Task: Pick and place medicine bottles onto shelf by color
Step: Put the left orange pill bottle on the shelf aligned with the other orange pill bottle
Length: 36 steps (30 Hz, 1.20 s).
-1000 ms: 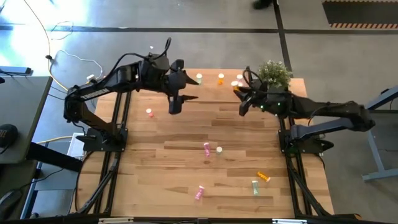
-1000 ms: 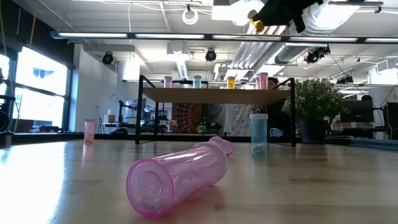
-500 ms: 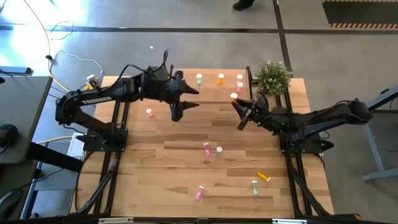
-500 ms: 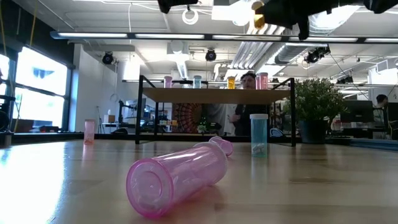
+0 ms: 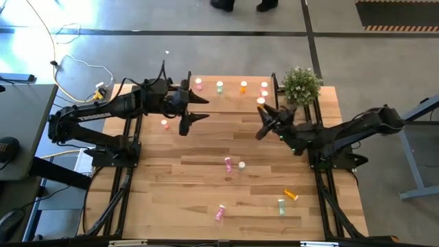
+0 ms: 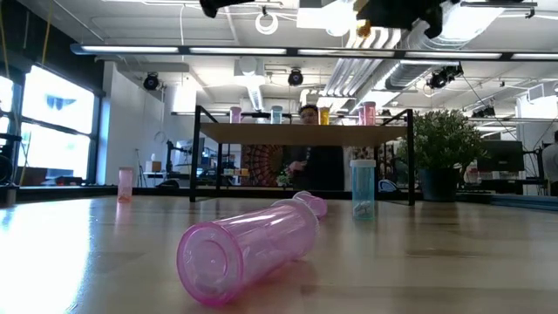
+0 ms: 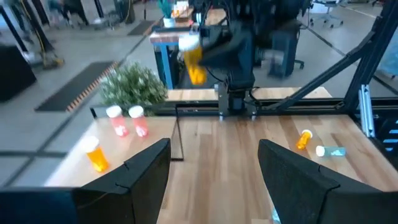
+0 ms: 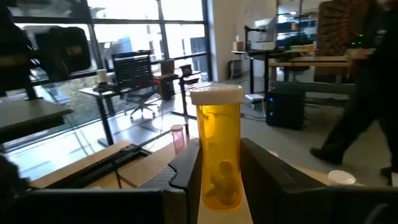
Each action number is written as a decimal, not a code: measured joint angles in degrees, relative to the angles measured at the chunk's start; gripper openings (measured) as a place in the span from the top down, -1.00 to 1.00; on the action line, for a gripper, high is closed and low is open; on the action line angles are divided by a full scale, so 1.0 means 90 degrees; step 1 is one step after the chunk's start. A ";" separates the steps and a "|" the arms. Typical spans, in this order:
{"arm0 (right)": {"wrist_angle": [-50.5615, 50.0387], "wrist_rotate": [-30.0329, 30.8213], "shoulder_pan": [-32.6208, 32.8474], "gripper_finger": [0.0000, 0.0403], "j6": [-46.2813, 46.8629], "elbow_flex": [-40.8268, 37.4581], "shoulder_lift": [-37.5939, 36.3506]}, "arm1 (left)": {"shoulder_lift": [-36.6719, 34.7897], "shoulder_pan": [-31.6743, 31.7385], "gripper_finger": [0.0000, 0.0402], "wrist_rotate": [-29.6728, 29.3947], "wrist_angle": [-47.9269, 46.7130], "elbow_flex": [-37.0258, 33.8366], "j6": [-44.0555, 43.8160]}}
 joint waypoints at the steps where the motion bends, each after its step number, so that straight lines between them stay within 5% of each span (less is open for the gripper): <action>1: 0.0227 0.0065 -0.0037 0.59 -0.0002 0.0000 0.0216 | -0.0039 0.0037 -0.17 -0.0004 0.0002 0.0000 0.0080; 20: 0.3721 0.0957 -0.0738 0.59 0.0849 -0.0002 0.3757 | -0.0173 0.1092 -0.17 0.0802 -0.0090 0.0002 0.0056; 36: 0.3569 -0.0228 -0.1956 0.59 0.1113 0.0000 0.4086 | -0.0171 0.1343 -0.17 0.0802 -0.0260 0.0002 0.0368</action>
